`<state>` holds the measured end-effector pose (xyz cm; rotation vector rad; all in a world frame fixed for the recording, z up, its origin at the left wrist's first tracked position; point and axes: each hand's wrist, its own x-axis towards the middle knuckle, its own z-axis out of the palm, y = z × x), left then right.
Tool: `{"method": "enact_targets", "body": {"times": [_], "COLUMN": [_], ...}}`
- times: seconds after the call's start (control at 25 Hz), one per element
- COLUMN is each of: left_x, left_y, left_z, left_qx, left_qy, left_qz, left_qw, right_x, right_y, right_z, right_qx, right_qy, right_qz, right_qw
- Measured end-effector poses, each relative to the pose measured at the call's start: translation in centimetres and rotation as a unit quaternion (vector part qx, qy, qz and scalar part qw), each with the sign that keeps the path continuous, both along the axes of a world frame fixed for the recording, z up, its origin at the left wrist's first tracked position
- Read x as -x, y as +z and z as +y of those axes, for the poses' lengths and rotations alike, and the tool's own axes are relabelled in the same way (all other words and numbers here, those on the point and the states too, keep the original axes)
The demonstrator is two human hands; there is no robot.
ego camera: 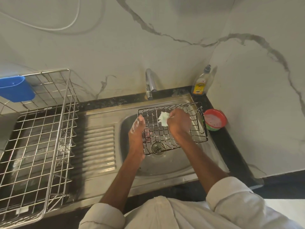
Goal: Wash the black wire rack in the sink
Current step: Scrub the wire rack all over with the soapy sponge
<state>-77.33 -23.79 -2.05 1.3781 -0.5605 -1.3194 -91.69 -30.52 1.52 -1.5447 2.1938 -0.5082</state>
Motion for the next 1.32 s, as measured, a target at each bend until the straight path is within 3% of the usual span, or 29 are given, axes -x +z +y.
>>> {"method": "enact_targets", "body": {"times": [0.12, 0.28, 0.32, 0.4, 0.52, 0.6, 0.68, 0.8, 0.88, 0.96, 1.0, 1.08, 1.16, 1.32], "left_x": [0.7, 1.2, 1.0, 0.2, -0.5, -0.1, 0.4, 0.8, 0.7, 0.2, -0.1, -0.8, -1.2, -0.8], "left_y": [0.3, -0.2, -0.2, -0.1, -0.2, -0.1, 0.1, 0.3, -0.3, -0.8, -1.0, -1.1, -1.1, -0.9], "left_z": [0.1, 0.0, -0.1, -0.1, -0.1, -0.1, -0.2, -0.6, -0.8, -0.8, -0.8, -0.6, -0.7, -0.9], "left_qx": [-0.014, 0.023, 0.025, 0.015, -0.007, -0.011, -0.013, -0.003, 0.002, -0.001, -0.004, -0.013, -0.011, -0.007], "left_qy": [-0.004, -0.020, -0.018, -0.006, 0.006, -0.004, -0.011, -0.011, -0.012, -0.015, -0.015, -0.004, 0.007, -0.001], "left_qz": [0.017, 0.018, 0.017, 0.020, 0.026, 0.024, 0.018, 0.015, 0.002, 0.008, 0.011, 0.009, 0.015, 0.012], "left_qw": [1.000, 0.999, 0.999, 1.000, 1.000, 1.000, 1.000, 1.000, 1.000, 1.000, 1.000, 1.000, 1.000, 1.000], "right_x": [-0.9, -5.5, -5.5, -3.6, 2.0, 3.4, 2.3, -2.2, -4.4, -3.9, -2.9, 0.0, 2.9, 1.9], "right_y": [-1.0, -0.9, -1.3, -1.6, -1.3, -0.9, -0.7, -1.0, -1.0, -0.7, -0.6, -0.3, 0.0, -0.8], "right_z": [1.0, 1.5, 1.4, 0.7, -0.6, -1.2, -1.2, 0.2, 1.7, 1.6, 0.8, -1.0, -1.8, -1.9], "right_qx": [0.048, 0.070, 0.073, 0.083, 0.098, 0.089, 0.081, 0.065, 0.048, 0.032, 0.037, 0.051, 0.045, 0.075], "right_qy": [-0.004, 0.169, 0.159, 0.037, -0.086, -0.075, -0.042, 0.124, 0.254, 0.265, 0.226, 0.099, -0.001, 0.011], "right_qz": [-0.017, -0.124, -0.133, -0.131, -0.014, 0.077, 0.101, -0.018, -0.118, -0.165, -0.139, 0.016, 0.134, 0.120], "right_qw": [0.999, 0.975, 0.976, 0.987, 0.991, 0.990, 0.991, 0.990, 0.959, 0.950, 0.963, 0.994, 0.990, 0.990]}}
